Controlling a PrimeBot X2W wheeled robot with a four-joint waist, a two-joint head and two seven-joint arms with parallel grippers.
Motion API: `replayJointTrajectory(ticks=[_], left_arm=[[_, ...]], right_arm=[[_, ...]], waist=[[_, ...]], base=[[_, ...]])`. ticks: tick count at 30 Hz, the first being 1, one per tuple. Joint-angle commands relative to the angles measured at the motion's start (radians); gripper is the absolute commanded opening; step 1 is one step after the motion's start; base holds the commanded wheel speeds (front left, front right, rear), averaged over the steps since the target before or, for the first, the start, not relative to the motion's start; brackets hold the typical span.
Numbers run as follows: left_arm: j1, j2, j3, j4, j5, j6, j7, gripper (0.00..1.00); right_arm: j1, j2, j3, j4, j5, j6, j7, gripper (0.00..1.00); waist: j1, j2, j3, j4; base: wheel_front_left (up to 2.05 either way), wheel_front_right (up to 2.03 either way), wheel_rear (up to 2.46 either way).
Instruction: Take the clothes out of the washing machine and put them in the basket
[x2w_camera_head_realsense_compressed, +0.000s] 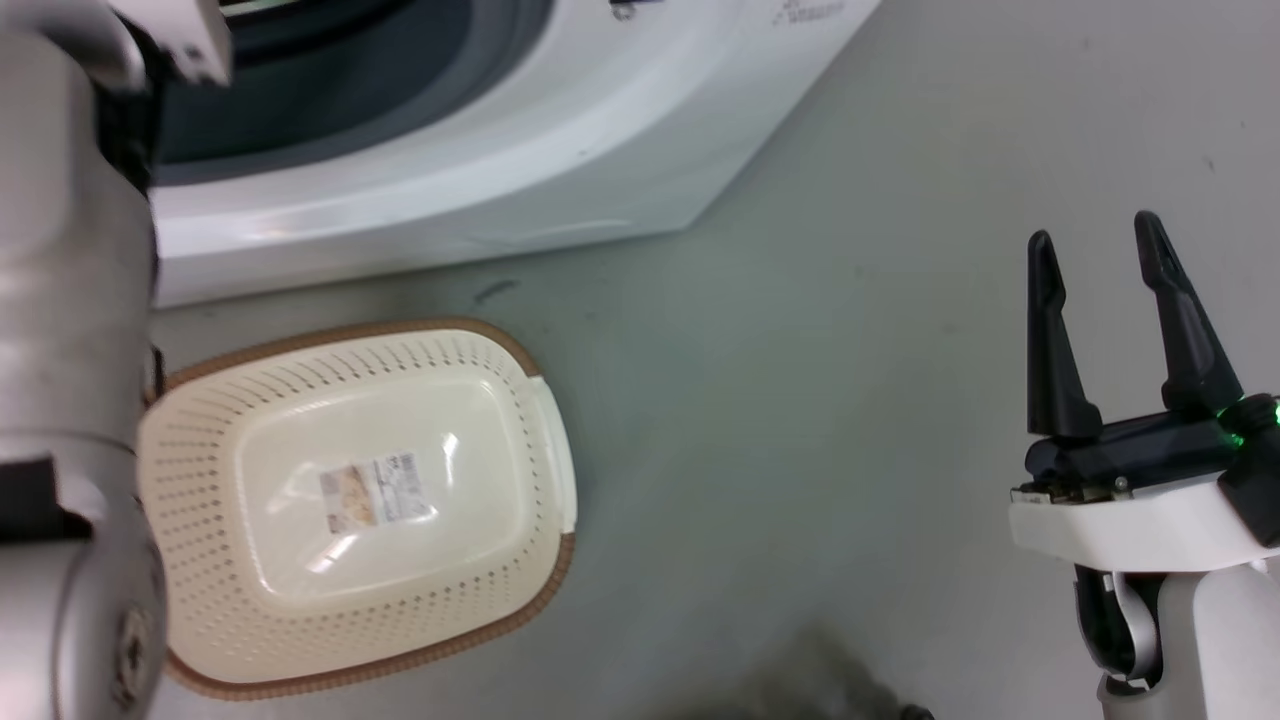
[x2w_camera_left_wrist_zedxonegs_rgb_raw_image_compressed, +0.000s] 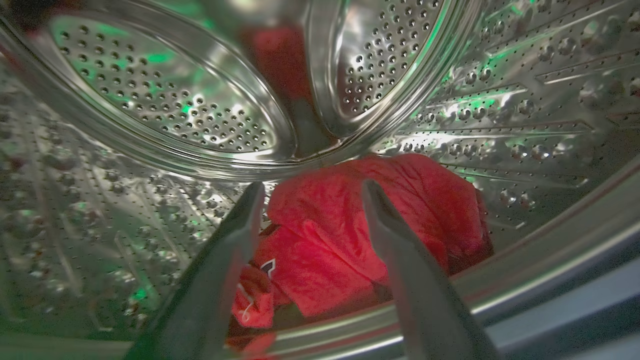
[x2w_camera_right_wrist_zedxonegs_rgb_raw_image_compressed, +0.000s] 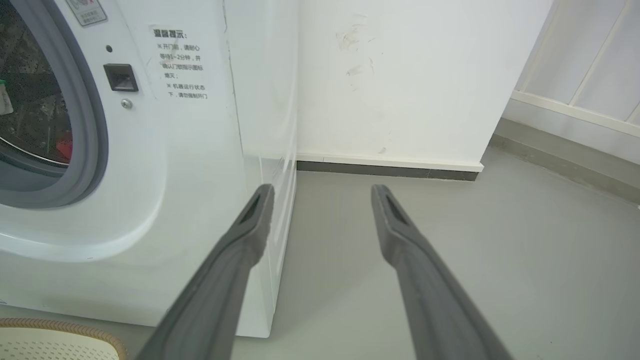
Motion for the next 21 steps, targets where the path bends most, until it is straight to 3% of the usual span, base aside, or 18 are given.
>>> replayJointTrajectory(ticks=[1, 10, 21], left_arm=[[-0.061, 0.017, -0.008, 0.026, 0.007, -0.004, 0.025, 1.00], [-0.355, 0.084, -0.094, 0.142, 0.057, -0.018, 0.250, 1.00], [-0.556, 0.059, -0.175, 0.283, -0.005, -0.023, 0.585, 1.00]], right_arm=[[-0.026, 0.002, 0.004, -0.012, 0.009, -0.001, -0.002, 1.00], [-0.069, 0.003, 0.014, -0.055, 0.073, -0.001, -0.002, 1.00], [-0.086, 0.003, 0.042, -0.082, 0.112, -0.001, -0.002, 1.00]], waist=[[-0.0003, 0.0000, 0.092, -0.064], [-0.0003, 0.0000, 0.235, -0.127], [-0.0003, 0.0000, 0.294, -0.152]], base=[[0.00, 0.00, 0.00], [0.00, 0.00, 0.00], [0.00, 0.00, 0.00]])
